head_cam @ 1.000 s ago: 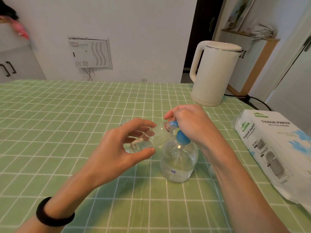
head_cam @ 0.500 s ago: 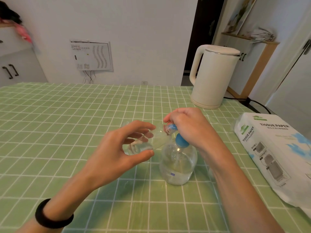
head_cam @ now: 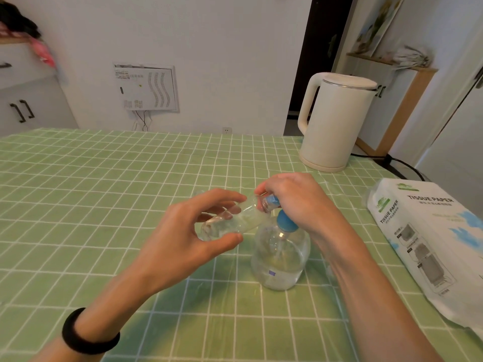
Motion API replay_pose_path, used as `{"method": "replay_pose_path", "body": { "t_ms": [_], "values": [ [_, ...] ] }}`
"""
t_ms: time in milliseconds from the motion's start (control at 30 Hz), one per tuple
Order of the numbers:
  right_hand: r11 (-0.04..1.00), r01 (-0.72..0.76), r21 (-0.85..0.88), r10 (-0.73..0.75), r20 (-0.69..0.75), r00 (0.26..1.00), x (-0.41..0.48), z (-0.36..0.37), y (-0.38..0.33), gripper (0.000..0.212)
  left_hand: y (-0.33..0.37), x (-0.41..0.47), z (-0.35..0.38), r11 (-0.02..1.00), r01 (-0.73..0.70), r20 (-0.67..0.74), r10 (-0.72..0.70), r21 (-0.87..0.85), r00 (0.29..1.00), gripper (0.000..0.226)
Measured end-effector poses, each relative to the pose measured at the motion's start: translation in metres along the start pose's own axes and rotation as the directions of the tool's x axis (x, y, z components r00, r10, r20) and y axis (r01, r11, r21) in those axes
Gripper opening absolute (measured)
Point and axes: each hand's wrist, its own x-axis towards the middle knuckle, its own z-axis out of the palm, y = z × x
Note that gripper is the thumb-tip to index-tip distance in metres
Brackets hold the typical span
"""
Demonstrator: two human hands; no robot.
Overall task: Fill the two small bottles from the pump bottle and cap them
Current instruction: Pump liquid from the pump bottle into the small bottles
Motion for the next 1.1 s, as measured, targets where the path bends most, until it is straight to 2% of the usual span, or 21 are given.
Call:
{"method": "replay_pose_path", "body": {
  "t_ms": [133, 333, 633, 700, 933, 1033, 1100],
  "values": [
    [1.000, -0.005, -0.008, 0.005, -0.021, 1.000, 0.0018, -0.0005, 0.0006, 0.030, 0.0004, 0.0011, 0.0005, 1.000, -0.005, 0.005, 0.005, -0.020, 1.000, 0.051],
    [0.998, -0.059, 0.038, 0.056, 0.075, 0.996, -0.0028, 0.0026, 0.0008, 0.030, -0.0007, -0.0004, 0.0011, 1.000, 0.006, 0.009, -0.006, 0.005, 1.000, 0.050],
    [0.999, -0.013, 0.032, 0.014, -0.045, 0.999, 0.0003, -0.0013, -0.0005, 0.039, -0.0011, -0.0001, 0.0016, 1.000, -0.001, 0.005, 0.001, -0.027, 1.000, 0.051],
    [1.000, -0.006, 0.026, 0.007, -0.040, 0.999, 0.0009, -0.0010, -0.0013, 0.042, -0.0024, 0.0004, 0.0018, 1.000, 0.000, 0.005, 0.001, -0.028, 1.000, 0.051],
    [0.996, -0.055, 0.077, 0.049, 0.069, 0.996, -0.0033, 0.0015, 0.0023, 0.034, -0.0024, -0.0006, 0.0020, 1.000, 0.008, 0.016, -0.007, -0.017, 1.000, 0.051],
    [0.995, -0.057, 0.077, 0.053, 0.053, 0.997, -0.0041, 0.0020, 0.0022, 0.043, -0.0028, -0.0016, 0.0020, 1.000, 0.013, 0.018, -0.012, -0.014, 1.000, 0.050],
    [0.996, -0.059, 0.067, 0.057, 0.023, 0.998, -0.0025, 0.0020, 0.0016, 0.041, -0.0023, -0.0016, 0.0021, 1.000, 0.009, 0.019, -0.009, -0.019, 1.000, 0.049]
  ]
}}
